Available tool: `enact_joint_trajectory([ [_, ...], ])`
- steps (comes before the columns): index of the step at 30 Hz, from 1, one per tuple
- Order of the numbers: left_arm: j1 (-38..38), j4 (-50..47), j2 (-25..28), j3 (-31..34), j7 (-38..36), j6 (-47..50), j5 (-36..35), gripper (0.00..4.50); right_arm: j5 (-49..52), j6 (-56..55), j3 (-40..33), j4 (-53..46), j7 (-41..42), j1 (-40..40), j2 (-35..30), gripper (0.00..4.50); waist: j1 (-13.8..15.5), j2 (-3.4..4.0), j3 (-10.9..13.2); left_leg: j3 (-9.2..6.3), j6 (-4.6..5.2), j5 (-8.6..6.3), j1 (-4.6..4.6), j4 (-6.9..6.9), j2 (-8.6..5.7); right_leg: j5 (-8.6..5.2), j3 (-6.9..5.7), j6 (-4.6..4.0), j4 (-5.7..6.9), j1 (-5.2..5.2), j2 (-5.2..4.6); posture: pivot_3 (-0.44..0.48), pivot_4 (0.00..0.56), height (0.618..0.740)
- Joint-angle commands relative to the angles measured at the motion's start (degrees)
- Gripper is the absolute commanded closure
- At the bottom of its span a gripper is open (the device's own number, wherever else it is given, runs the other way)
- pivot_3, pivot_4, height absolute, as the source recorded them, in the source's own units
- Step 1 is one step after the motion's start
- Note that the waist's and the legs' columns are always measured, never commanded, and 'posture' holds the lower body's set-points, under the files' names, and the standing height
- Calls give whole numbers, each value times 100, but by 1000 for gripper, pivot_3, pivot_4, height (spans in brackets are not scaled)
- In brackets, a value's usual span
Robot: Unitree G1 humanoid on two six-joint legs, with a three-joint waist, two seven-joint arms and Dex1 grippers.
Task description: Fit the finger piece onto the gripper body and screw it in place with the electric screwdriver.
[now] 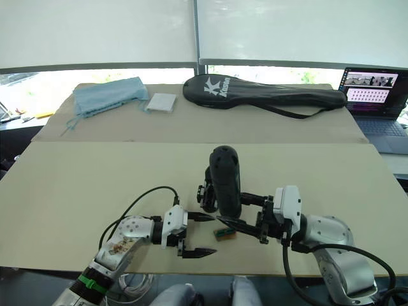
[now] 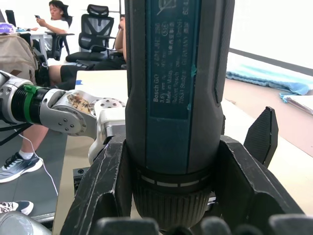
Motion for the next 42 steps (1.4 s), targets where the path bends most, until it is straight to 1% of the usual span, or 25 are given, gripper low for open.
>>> enact_joint_trajectory([
  [1,126,-11,81,-74,-44,117,-10,0,255,-56,-165,-349,10,-54,-47,2599,-8,0,0,0,0,0,0,-1,0,0,0,0,0,-1,0,0,150,740],
  [13,254,-200,328,188,-229,-99,-316,0,574,-73,-337,-477,49,-56,-151,2599,-50,-1,1,0,-1,0,-3,-4,3,0,2,-1,0,-8,3,0,150,740],
  [18,361,-293,360,436,-267,-255,-552,0,828,39,-491,-631,25,-88,-242,2599,-59,-3,2,0,0,0,-6,-3,3,0,2,-1,0,-11,3,0,150,740],
  [25,541,-612,638,953,-680,-190,-1283,0,1346,331,-757,-837,-228,-352,-408,2599,-82,-6,4,0,0,0,-9,-2,3,0,1,-1,0,-12,3,0,150,740],
  [29,595,-853,879,1218,-830,11,-1604,0,1702,632,-882,-1023,-499,-603,-525,2599,-92,-7,7,0,0,0,-13,-3,2,1,1,-1,0,-17,2,0,150,740],
  [31,528,-995,987,1491,-770,258,-1904,0,1930,792,-984,-1118,-693,-783,-609,2599,-93,-8,8,0,0,0,-12,-3,3,1,0,-2,-1,-16,3,0,150,740],
  [34,306,-1136,1145,1852,-664,708,-2316,0,2217,970,-1135,-1156,-945,-1086,-715,2599,-96,-15,13,0,-1,0,-15,-2,3,1,-3,-2,0,-18,3,0,150,740],
  [38,89,-1239,1257,2081,-594,1141,-2602,0,2378,1100,-1233,-1091,-1079,-1351,-815,2599,-99,-17,14,0,0,0,-14,-3,2,1,-18,-2,-1,-17,2,0,150,740],
  [40,-135,-1189,1291,2237,-452,1479,-2778,0,2553,1222,-1288,-951,-1181,-1627,-886,2599,-101,-19,16,0,0,0,-14,-3,1,1,-27,-2,-3,-17,2,0,150,740],
  [42,-311,-1085,1294,2294,-412,1603,-2797,0,2671,1351,-1330,-800,-1155,-1862,-990,2599,-105,-22,18,0,0,0,-19,-1,-1,2,-30,-3,-4,-20,2,0,150,740],
])
